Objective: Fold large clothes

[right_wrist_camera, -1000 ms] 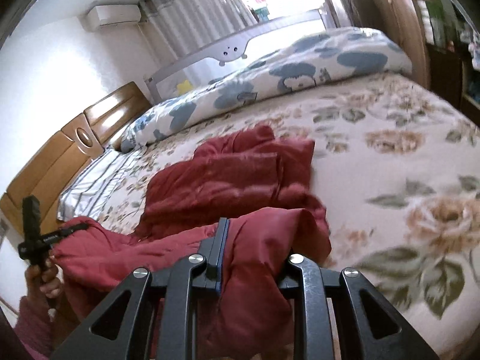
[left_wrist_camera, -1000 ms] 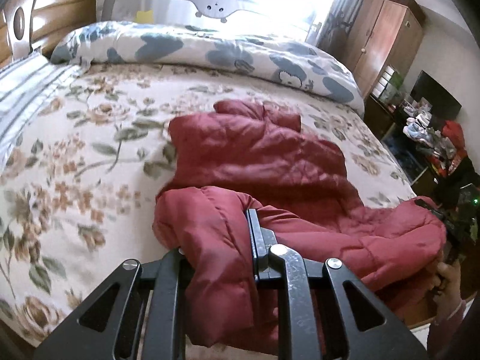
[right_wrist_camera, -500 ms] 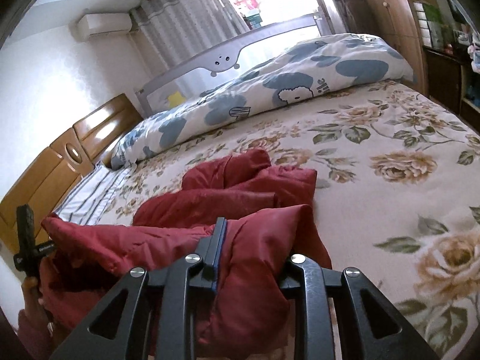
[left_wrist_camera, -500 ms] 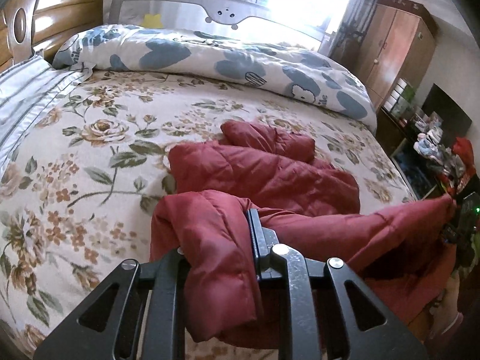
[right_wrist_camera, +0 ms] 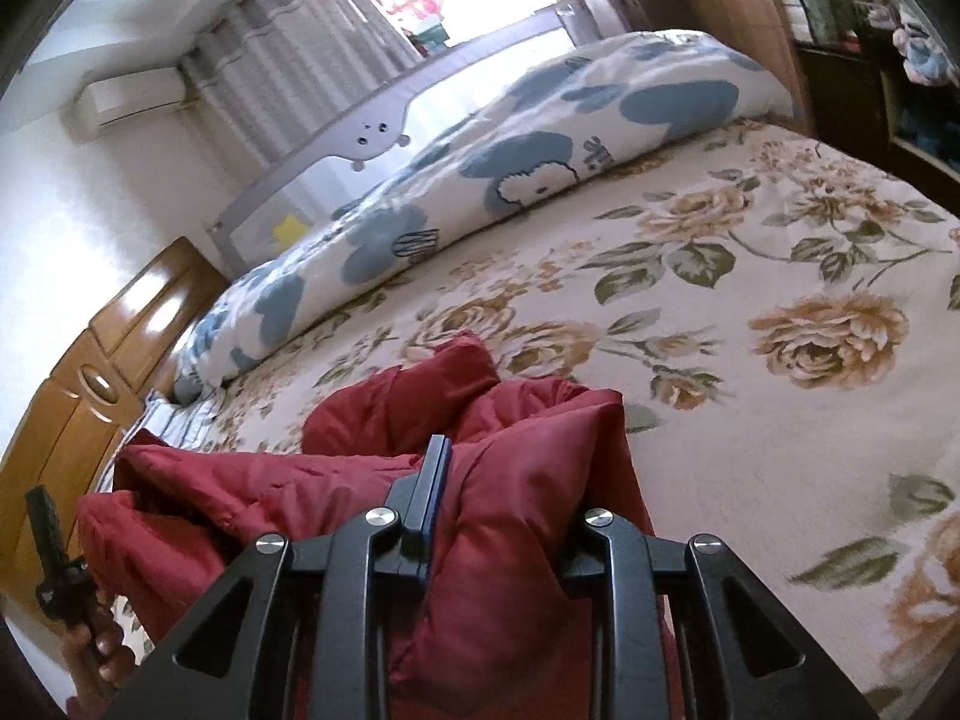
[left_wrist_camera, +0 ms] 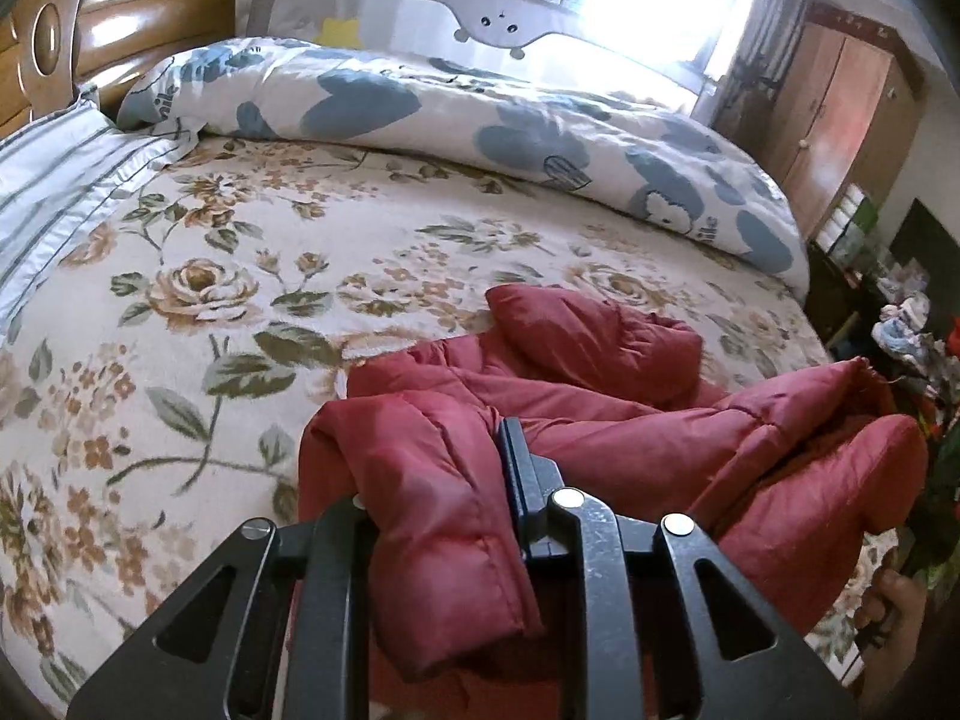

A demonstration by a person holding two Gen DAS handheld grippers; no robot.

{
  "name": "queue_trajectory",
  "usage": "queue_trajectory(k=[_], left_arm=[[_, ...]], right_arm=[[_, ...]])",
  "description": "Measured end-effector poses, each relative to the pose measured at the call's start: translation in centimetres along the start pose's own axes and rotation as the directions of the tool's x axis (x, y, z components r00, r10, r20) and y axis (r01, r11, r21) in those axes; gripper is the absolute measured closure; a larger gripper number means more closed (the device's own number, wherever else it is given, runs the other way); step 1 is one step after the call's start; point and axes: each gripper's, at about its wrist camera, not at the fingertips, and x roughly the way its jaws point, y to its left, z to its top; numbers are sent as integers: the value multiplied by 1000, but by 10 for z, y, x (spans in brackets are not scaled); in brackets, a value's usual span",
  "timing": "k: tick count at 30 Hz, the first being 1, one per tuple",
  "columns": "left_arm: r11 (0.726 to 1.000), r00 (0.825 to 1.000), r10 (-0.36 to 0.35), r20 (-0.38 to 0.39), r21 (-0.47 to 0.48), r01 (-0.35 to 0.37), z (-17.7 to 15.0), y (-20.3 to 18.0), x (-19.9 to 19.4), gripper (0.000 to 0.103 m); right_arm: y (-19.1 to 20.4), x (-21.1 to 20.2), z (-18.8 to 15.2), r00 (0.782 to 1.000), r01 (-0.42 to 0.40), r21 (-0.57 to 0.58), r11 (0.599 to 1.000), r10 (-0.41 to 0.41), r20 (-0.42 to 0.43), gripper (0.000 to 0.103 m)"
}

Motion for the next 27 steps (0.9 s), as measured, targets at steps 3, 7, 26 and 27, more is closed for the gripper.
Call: queue_trajectory(k=[3,7,26,27], left_arm=[[1000,999,30,-15,9,-29,6,-2,19,82],[999,998,47,-36,4,-47,16,-1,40,82],[988,978,154,-143,6,-155,42,-1,146,81],[988,977,153,-146,3,-154,43,-1,146,81]], right_arm=[[1,15,4,999,33,-10,999,-33,-6,79],[-1,37,9,998,60,1,998,-60,-19,79],[-28,149,23,981,171,67,983,-163,-109,77],[-28,152,23,980,173,67,983,-165,-112,77]])
